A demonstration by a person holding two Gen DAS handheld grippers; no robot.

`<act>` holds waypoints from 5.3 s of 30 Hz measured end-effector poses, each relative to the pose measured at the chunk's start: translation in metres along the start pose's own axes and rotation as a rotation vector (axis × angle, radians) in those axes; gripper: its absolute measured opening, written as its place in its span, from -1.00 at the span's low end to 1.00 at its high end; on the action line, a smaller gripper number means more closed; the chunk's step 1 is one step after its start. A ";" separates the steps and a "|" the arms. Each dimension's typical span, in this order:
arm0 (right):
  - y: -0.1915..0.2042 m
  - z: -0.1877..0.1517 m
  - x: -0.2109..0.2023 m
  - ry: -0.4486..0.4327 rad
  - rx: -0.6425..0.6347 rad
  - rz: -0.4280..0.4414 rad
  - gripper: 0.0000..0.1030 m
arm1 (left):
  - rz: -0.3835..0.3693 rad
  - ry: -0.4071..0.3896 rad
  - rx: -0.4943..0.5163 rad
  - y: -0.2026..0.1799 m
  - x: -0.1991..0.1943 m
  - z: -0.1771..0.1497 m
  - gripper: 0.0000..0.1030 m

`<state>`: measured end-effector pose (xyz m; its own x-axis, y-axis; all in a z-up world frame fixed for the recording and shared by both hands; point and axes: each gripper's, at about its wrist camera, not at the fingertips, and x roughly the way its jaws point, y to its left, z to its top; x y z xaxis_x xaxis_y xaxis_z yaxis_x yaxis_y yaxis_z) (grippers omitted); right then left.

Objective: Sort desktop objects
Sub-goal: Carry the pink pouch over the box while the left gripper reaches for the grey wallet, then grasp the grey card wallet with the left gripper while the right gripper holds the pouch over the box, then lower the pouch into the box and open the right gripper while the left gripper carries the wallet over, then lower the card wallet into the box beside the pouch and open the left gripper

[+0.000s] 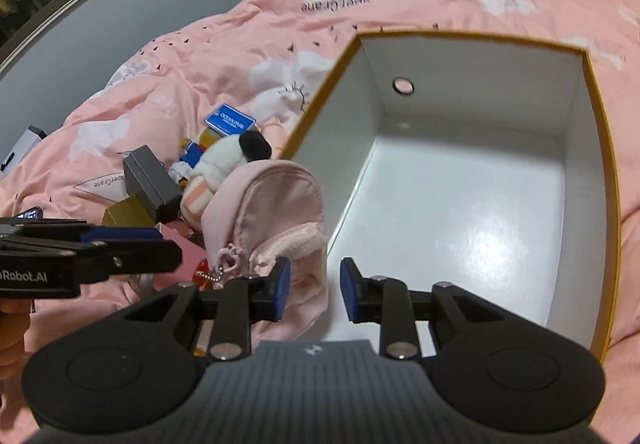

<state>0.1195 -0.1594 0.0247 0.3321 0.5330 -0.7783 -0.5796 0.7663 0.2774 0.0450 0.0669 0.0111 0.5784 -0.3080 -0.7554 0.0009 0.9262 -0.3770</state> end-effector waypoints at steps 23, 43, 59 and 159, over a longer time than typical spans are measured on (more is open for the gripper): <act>0.022 0.031 0.015 -0.010 0.102 0.130 0.01 | 0.158 0.089 -0.120 0.048 -0.016 -0.013 -0.03; -0.039 0.001 -0.040 -0.031 0.106 -0.058 -0.59 | 0.190 0.199 -0.180 0.040 0.033 0.001 0.08; -0.052 -0.018 -0.050 -0.068 0.154 -0.087 -0.54 | 0.218 0.102 -0.135 0.023 0.011 -0.001 -0.61; -0.094 -0.051 -0.098 -0.041 0.428 -0.045 -0.53 | -0.419 0.424 -0.336 -0.080 0.133 -0.014 -0.31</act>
<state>0.1029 -0.3020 0.0464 0.3840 0.5031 -0.7743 -0.2061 0.8641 0.4592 0.1107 -0.0515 -0.0669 0.2148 -0.7479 -0.6281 -0.1375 0.6135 -0.7776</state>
